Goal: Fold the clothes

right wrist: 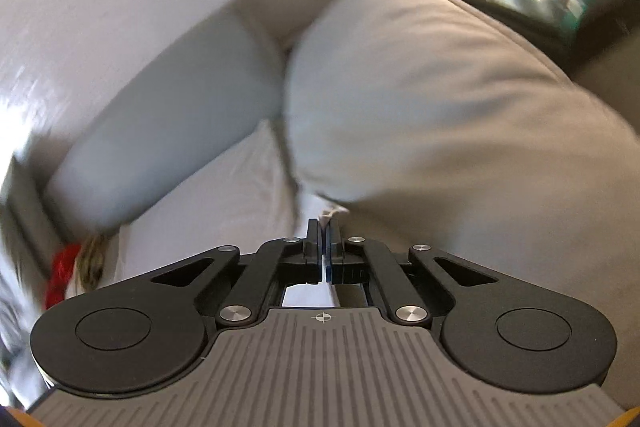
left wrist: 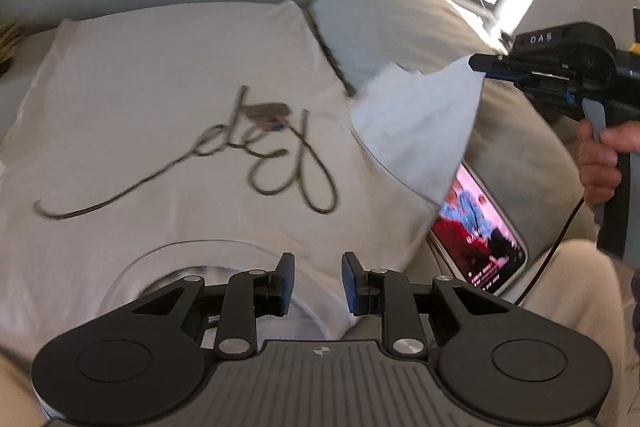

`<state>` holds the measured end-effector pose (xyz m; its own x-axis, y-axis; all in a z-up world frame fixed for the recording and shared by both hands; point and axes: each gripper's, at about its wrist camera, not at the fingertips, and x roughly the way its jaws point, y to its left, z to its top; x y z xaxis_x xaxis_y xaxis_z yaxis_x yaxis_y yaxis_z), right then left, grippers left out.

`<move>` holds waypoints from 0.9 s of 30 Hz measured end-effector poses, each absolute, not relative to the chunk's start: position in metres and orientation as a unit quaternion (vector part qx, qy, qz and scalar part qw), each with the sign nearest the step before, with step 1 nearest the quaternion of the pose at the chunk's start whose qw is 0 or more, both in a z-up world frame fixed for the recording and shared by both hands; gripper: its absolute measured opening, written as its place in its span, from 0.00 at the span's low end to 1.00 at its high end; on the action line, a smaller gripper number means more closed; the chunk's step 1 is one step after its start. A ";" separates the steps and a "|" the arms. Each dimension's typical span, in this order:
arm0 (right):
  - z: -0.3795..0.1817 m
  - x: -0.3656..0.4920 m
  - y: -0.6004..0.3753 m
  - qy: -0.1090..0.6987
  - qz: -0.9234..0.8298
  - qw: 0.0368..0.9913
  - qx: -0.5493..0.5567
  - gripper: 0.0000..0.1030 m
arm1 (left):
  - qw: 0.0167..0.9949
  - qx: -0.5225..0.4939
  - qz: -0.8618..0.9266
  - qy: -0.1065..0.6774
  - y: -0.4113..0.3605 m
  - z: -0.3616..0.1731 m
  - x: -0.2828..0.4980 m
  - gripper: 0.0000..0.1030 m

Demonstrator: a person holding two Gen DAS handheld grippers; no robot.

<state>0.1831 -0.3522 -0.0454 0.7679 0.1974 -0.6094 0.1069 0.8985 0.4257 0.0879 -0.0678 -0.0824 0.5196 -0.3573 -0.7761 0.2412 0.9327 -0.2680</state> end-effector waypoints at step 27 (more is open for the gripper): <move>-0.074 0.190 -0.276 0.426 0.072 0.890 0.142 0.19 | 0.871 -0.130 -0.105 0.462 -0.011 -0.091 0.082 0.22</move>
<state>0.1899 -0.2762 -0.0737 0.6262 0.2504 -0.7384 -0.0076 0.9490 0.3153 0.0821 -0.0106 -0.0913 0.5516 -0.3031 -0.7771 0.0633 0.9441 -0.3234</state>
